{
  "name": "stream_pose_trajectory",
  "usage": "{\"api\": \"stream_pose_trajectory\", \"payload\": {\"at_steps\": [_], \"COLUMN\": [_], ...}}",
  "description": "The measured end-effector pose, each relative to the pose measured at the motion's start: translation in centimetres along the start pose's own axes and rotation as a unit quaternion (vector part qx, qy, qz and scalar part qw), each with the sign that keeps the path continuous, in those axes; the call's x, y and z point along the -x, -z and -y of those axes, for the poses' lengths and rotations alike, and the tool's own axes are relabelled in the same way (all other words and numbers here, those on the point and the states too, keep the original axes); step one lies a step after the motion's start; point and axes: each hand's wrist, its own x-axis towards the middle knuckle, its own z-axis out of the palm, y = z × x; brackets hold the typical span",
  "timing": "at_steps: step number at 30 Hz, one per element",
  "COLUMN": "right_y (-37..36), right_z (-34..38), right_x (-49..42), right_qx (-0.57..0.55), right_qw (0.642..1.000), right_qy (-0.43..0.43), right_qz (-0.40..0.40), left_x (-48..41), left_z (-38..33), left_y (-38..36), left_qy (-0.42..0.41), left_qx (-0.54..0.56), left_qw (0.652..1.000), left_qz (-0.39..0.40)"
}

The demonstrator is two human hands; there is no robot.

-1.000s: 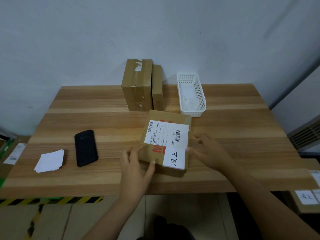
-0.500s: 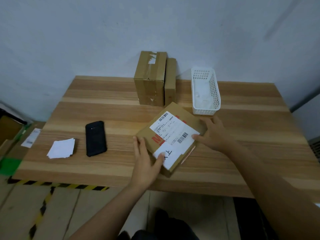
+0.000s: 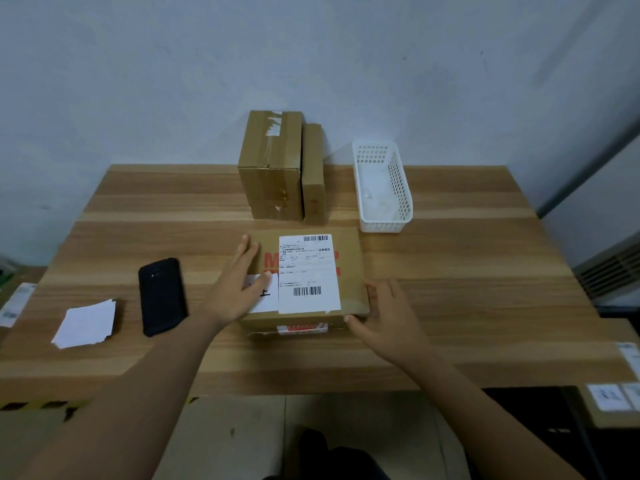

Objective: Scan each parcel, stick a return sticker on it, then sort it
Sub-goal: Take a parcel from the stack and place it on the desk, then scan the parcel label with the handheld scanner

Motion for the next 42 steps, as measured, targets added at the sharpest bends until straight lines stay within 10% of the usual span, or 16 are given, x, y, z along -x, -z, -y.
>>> {"api": "stream_pose_trajectory", "payload": {"at_steps": [11,22,33,42], "right_y": [-2.2,-15.0,-30.8,-31.9], "right_z": [8.9,22.8,26.4,26.8], "right_x": [-4.5,-10.8,-14.1,-15.4], "right_qx": [0.062,0.097,0.159,0.124], "right_qw": [0.991,0.984,0.962,0.952], "right_qy": [0.112,0.146,-0.163,-0.252], "right_qz": [0.024,0.041,0.149,0.119], "left_x": [5.0,5.3,2.8,2.3], "left_z": [3.2,13.0,25.6,26.4], "left_y": [4.9,18.5,21.4,21.6], "left_qy": [-0.031,-0.078,-0.028,-0.065], "left_qx": [-0.059,-0.290,-0.279,-0.232], "left_qw": [0.985,0.944,0.960,0.971], "left_qz": [-0.162,-0.139,0.009,-0.009]}}
